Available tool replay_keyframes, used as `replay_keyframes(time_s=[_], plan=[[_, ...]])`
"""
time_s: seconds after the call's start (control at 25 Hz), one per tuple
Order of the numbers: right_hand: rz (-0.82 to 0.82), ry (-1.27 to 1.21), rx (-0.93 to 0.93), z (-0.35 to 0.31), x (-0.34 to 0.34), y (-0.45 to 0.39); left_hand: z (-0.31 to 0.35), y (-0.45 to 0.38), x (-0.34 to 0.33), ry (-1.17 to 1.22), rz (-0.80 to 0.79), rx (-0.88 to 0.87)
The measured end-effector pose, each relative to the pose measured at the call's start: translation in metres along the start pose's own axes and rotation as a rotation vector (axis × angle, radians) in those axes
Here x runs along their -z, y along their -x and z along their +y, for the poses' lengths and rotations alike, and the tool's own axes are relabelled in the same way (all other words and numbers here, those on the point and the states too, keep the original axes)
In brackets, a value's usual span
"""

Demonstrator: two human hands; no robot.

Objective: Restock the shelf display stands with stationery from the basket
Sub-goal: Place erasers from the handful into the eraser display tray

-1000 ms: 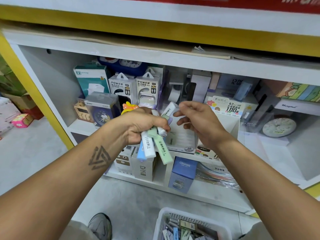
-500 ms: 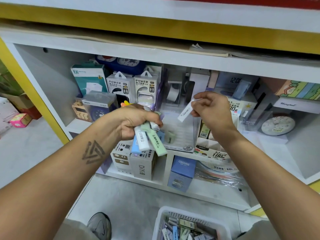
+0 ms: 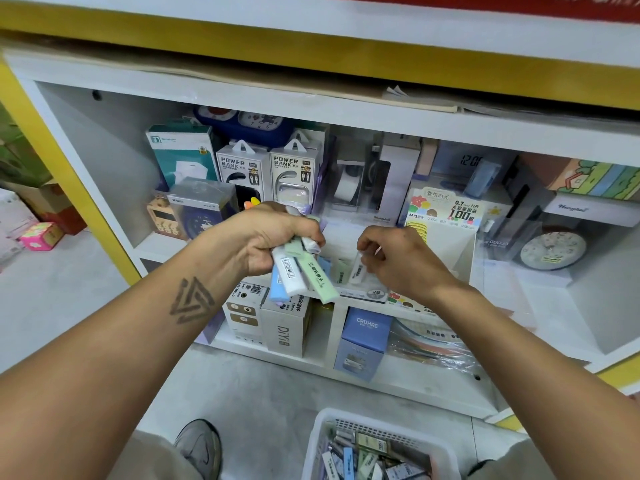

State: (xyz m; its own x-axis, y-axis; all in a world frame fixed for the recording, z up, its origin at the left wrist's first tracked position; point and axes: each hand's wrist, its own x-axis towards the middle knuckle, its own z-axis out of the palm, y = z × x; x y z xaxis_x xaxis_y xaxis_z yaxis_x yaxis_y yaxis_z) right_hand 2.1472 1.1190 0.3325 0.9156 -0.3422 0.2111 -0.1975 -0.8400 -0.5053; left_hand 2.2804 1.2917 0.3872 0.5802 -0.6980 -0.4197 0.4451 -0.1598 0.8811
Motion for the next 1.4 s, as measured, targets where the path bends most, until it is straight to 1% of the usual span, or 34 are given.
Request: replay_keyframes(time_s=[0.28,0.44,0.64,0.72,0.76,0.8,0.84,0.88,0.92,0.96,1.08,1.16,1.24,1.32,1.4], plan=[[-0.025,0.027,0.013,-0.001,0.003,0.001,0.0,0.0,-0.002,-0.037,0.006,-0.011],[-0.021,0.06,0.025,0.003,0.003,0.002,0.001,-0.002,-0.003,0.005,0.009,-0.018],[-0.125,0.127,-0.034,0.002,-0.006,0.005,-0.001,-0.002,-0.006,0.037,-0.009,0.007],[-0.114,0.175,-0.033,-0.001,-0.002,0.004,-0.001,-0.004,-0.008,0.005,0.012,-0.012],[-0.08,0.151,-0.032,-0.003,0.001,0.003,-0.001,-0.004,-0.009,-0.017,0.029,-0.025],[-0.041,0.033,-0.072,-0.007,0.005,0.003,-0.003,-0.006,-0.012,-0.028,0.045,-0.039],[-0.023,-0.169,-0.145,-0.012,0.01,0.003,-0.004,-0.008,-0.015,-0.027,0.057,-0.051],[-0.04,-0.399,-0.242,-0.017,0.016,0.003,-0.005,-0.01,-0.018,-0.016,0.069,-0.061],[-0.096,-0.594,-0.324,-0.022,0.022,0.005,-0.007,-0.012,-0.023,-0.002,0.079,-0.069],[-0.171,-0.703,-0.369,-0.025,0.027,0.007,-0.008,-0.015,-0.028,0.013,0.086,-0.078],[-0.353,-0.773,-0.416,-0.033,0.034,0.018,-0.01,-0.027,-0.047,0.044,0.146,-0.116],[-0.386,-0.84,-0.458,-0.033,0.037,0.023,-0.013,-0.038,-0.064,0.027,0.237,-0.163],[-0.345,-0.959,-0.519,-0.027,0.042,0.026,-0.017,-0.047,-0.086,0.03,0.296,-0.209],[-0.271,-1.071,-0.572,-0.015,0.051,0.028,-0.02,-0.055,-0.107,0.074,0.309,-0.238],[-0.219,-1.114,-0.594,-0.004,0.061,0.03,-0.021,-0.063,-0.121,0.138,0.319,-0.253]])
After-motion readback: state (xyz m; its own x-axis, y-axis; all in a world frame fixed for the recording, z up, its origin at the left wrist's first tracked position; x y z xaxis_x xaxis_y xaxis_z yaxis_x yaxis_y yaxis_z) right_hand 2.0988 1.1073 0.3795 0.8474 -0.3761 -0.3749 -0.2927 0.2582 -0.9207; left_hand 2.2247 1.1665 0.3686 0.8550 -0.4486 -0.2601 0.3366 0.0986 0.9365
